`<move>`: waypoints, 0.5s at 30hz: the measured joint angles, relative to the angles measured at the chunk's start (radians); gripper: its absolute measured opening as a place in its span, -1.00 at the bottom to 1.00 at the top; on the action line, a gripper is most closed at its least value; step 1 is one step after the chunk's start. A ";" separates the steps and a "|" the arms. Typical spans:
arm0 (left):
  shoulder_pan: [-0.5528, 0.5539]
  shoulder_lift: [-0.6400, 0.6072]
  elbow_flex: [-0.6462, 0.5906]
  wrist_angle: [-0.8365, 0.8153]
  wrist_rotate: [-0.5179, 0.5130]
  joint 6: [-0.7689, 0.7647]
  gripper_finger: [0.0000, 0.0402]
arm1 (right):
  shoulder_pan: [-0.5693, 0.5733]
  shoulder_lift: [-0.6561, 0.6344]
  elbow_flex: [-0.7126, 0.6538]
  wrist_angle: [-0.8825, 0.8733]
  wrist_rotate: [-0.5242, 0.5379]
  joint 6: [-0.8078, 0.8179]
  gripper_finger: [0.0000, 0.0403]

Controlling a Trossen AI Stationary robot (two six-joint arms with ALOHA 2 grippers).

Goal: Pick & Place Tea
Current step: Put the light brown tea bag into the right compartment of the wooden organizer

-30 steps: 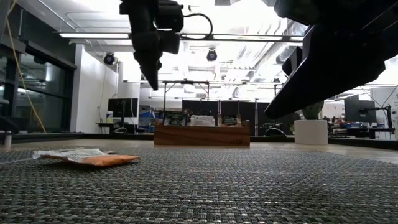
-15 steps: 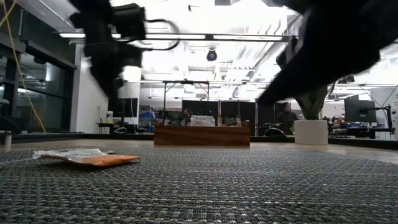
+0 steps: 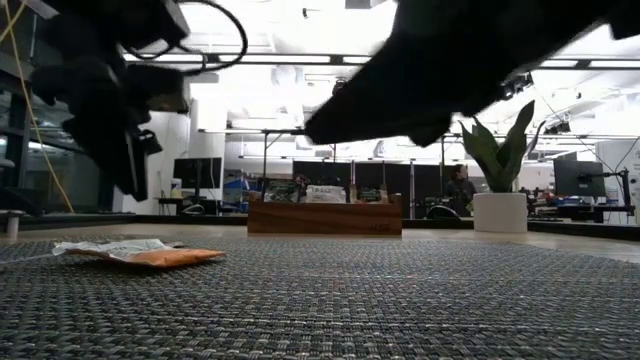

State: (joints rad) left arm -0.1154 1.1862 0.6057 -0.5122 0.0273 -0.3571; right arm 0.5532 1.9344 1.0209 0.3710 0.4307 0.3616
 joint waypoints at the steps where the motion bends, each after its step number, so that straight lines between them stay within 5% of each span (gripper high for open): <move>1: -0.022 0.003 0.000 0.018 -0.012 -0.019 -0.21 | -0.007 0.022 0.023 0.000 -0.011 -0.006 -0.94; 15: -0.320 0.014 -0.002 0.241 -0.218 -0.293 -0.21 | -0.085 0.149 0.225 -0.042 -0.124 -0.105 -0.99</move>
State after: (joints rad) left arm -0.4357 1.2003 0.6037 -0.2708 -0.1903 -0.6504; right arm 0.4683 2.0834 1.2454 0.3285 0.3064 0.2562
